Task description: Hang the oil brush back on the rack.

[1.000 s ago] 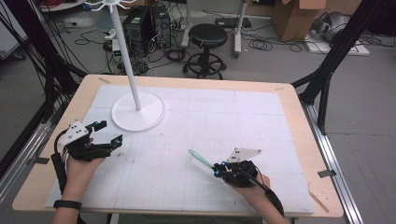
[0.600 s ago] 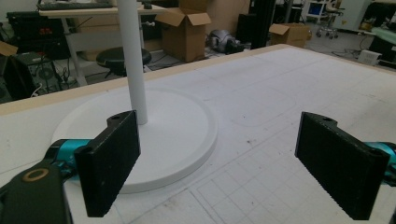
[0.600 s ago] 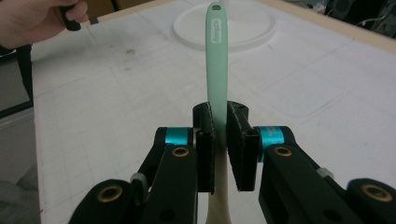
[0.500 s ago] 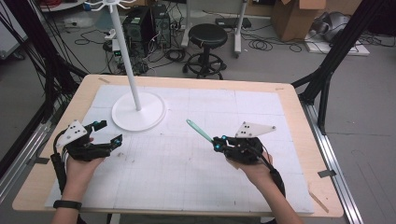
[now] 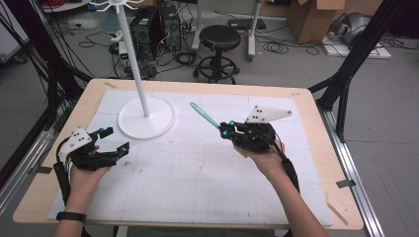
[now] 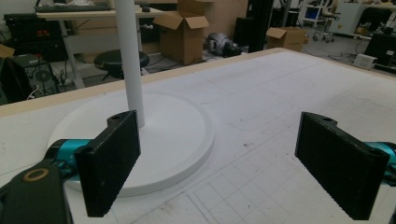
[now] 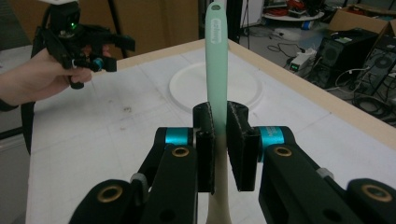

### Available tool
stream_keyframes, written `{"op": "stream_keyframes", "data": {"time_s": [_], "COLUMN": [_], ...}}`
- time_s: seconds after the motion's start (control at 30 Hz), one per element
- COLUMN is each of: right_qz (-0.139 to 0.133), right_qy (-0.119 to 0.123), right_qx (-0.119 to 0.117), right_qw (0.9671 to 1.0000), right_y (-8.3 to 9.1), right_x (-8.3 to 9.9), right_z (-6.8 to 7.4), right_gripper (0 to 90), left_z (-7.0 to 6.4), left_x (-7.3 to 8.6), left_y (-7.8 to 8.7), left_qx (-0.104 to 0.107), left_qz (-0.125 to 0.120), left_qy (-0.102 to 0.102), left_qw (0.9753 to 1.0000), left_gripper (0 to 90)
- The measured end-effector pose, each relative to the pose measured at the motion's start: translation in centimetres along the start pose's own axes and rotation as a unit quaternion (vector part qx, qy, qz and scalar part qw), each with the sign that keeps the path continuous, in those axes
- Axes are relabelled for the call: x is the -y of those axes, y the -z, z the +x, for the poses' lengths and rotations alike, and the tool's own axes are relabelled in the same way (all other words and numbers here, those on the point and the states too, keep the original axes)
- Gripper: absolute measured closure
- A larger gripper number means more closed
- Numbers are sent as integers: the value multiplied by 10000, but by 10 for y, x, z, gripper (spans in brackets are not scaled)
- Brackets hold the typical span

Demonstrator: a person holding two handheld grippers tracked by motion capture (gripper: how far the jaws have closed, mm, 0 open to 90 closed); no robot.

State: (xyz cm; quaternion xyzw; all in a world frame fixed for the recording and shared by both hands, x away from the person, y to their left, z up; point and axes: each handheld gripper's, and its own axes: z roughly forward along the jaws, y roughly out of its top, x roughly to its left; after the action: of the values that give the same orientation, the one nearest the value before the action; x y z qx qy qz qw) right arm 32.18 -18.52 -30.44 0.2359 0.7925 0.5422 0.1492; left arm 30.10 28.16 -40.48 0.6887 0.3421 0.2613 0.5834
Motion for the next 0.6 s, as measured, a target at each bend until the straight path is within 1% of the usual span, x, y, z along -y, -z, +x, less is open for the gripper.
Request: {"op": "stream_keyframes", "data": {"time_s": [0.03, 0.07, 0.17, 0.2, 0.27, 0.33, 0.4, 0.53, 0.57, 0.6], "right_qz": [-137, -196, -331, -371, -444, -538, -634, -836, -836, -907], "right_qy": [24, 41, 73, 45, 84, 103, 138, 191, 191, 198], "right_qx": [-27, -23, -18, -29, 8, -11, 14, -11, -11, -10], "right_qw": [9999, 9998, 9994, 9993, 9990, 9985, 9979, 9963, 9963, 9957], "right_y": [-2, -3, -8, -9, -12, -15, -19, -28, -28, -34], "right_x": [-9, -13, -27, -31, -42, -53, -64, -85, -85, -94], "right_z": [-1, -2, -4, -4, -6, -6, -5, -3, -3, -2], "right_gripper": [827, 828, 827, 827, 827, 827, 827, 827, 827, 827], "left_z": [0, 0, -1, -1, -1, -1, -1, -1, -1, -1], "left_x": [0, 0, 0, -1, -1, -1, -2, -2, -2, -2], "left_y": [0, 0, 1, 1, 2, 2, 4, 6, 6, 6], "left_qx": [4, 8, 26, 22, 32, 48, 55, 60, 69, 70], "left_qz": [-13, -40, -48, -51, -57, -79, -109, -119, -122, -135], "left_qy": [7, 24, 44, 15, 17, 40, 42, 52, 58, 64], "left_qw": [10000, 10000, 10000, 10000, 10000, 9999, 9999, 9999, 9999, 9999], "left_gripper": [147, 147, 147, 147, 147, 147, 147, 147, 147, 147]}}
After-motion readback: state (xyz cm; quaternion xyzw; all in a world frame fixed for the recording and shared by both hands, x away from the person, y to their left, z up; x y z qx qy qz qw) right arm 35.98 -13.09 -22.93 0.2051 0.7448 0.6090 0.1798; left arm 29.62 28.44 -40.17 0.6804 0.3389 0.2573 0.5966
